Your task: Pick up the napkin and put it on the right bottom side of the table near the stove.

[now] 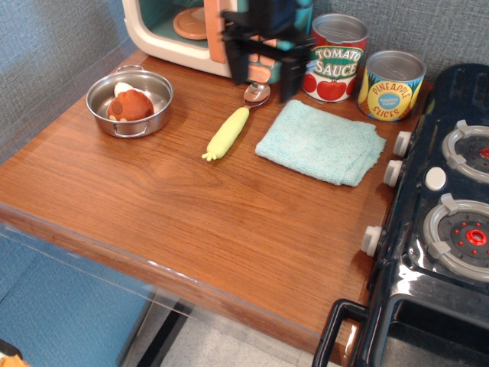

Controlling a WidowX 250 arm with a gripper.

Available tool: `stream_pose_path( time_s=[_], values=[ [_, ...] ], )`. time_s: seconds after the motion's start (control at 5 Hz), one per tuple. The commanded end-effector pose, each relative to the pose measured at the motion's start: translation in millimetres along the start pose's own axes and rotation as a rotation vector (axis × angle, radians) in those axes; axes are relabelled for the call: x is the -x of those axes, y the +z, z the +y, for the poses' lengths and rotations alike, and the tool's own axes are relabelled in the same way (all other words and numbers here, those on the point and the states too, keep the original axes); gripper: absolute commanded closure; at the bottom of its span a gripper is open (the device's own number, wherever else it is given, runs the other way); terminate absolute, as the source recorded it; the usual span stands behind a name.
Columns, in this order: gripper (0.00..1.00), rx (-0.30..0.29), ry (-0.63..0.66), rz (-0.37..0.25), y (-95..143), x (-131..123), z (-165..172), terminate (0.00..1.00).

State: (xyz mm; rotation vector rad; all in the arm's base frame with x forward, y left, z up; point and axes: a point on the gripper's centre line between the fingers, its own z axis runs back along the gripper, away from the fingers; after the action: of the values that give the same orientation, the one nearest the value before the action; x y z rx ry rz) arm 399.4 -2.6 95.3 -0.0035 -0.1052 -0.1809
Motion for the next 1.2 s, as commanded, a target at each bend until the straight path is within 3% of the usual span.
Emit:
stream_pose_path(
  time_s=[0.0,0.4,1.0],
  values=[
    [0.0,-0.067,0.058,-0.064,-9.9,-25.9,-20.5,0.0],
    [0.0,-0.075,0.074,-0.064,-28.9,-25.1,-28.6,0.0],
    [0.0,-0.117,0.063,0.063,-71.7,-4.6,-16.9,0.0]
  ],
)
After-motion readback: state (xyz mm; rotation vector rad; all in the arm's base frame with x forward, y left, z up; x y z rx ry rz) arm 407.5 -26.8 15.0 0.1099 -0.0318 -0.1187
